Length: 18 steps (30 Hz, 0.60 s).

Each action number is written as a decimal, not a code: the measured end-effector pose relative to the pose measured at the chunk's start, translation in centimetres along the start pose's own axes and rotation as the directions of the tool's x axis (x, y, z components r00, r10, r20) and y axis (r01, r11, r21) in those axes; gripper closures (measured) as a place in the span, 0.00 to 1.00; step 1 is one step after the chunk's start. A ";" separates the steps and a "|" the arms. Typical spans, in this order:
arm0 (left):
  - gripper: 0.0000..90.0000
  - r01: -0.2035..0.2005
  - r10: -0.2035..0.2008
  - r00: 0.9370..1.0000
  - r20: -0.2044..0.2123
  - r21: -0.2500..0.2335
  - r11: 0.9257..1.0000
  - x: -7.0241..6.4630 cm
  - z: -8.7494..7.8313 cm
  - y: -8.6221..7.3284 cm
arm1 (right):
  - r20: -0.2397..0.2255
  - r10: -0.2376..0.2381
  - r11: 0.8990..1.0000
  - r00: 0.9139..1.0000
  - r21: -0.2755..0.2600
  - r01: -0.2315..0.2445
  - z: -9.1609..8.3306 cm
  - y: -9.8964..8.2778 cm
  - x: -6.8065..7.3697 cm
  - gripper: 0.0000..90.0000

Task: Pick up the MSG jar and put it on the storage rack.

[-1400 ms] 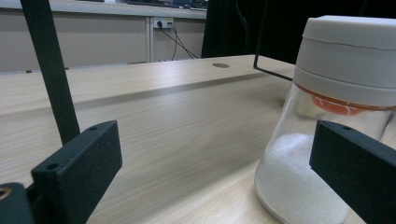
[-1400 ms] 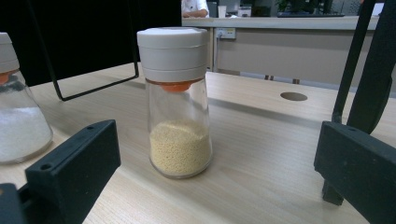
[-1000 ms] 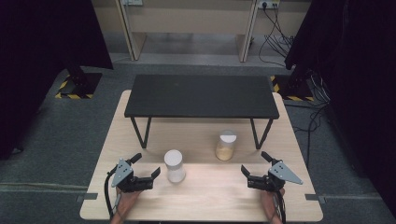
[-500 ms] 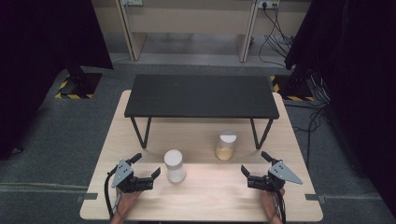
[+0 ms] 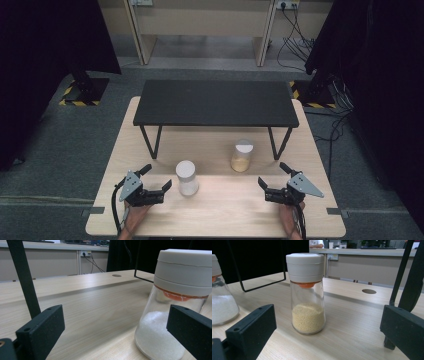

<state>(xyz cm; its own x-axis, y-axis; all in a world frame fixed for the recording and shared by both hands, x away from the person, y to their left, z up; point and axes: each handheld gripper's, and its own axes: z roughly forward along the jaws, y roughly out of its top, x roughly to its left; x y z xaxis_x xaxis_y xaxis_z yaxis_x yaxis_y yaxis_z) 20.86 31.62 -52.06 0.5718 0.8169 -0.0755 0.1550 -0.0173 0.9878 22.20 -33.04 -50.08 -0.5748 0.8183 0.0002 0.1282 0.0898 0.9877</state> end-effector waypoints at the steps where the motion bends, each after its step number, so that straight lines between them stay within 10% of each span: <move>1: 0.01 -0.001 0.001 1.000 0.000 0.001 1.000 0.0 0.0 0.0 | 0.000 -0.001 1.000 1.000 0.000 0.001 0.0 0.0 0.0 0.00; 18: 0.01 -0.010 0.010 1.000 0.010 -0.002 1.000 0.0 -0.1 0.0 | 0.001 -0.004 1.000 1.000 0.009 0.004 0.1 0.1 0.0 0.00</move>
<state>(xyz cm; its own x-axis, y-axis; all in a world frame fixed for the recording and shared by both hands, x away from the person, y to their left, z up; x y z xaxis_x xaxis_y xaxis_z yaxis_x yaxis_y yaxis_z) 20.85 31.68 -52.05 0.5814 0.8108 -0.0672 0.1481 -0.0243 0.9887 22.24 -32.95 -49.98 -0.5749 0.8182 -0.0040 0.1332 0.0984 0.9862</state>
